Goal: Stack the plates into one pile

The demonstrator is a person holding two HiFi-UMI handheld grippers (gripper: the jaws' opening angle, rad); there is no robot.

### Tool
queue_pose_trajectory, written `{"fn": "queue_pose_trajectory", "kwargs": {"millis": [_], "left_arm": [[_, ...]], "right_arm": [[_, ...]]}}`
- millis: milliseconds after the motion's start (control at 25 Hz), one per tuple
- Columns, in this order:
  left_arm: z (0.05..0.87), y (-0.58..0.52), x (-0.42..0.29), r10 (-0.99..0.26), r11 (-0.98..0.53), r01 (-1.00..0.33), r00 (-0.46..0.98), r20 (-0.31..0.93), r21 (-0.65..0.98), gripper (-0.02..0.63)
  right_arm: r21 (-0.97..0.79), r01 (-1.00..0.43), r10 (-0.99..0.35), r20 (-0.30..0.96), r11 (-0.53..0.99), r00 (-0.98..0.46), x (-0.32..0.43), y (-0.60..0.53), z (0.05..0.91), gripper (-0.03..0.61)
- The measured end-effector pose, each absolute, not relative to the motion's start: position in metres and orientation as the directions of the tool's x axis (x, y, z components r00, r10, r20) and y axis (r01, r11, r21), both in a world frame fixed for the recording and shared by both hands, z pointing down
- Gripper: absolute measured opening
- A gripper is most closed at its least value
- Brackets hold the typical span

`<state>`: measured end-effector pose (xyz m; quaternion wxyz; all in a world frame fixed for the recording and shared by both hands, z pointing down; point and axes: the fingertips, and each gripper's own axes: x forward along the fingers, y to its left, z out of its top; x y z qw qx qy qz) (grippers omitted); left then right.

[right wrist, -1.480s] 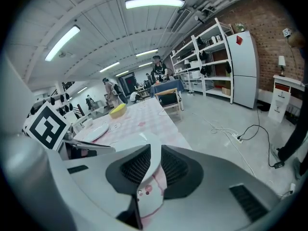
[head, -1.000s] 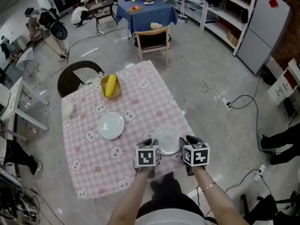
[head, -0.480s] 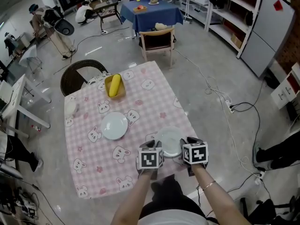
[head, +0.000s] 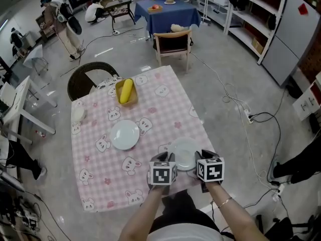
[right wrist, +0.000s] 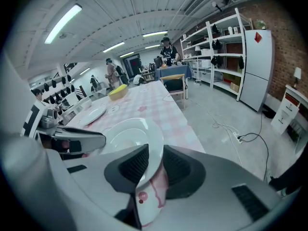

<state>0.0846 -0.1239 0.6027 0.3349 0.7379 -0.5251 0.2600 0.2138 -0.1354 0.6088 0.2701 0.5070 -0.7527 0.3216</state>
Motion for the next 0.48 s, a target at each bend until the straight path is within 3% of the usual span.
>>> {"fn": "queue_pose_trajectory", "kwargs": {"millis": [480], "left_arm": [[0.567,-0.127,0.023,-0.710,-0.071,-0.977,0.190,0.679,0.199,0.072]], "right_arm": [[-0.253,-0.882,-0.576,0.679,0.397,-0.455,0.158,-0.146,0.579,0.067]]}}
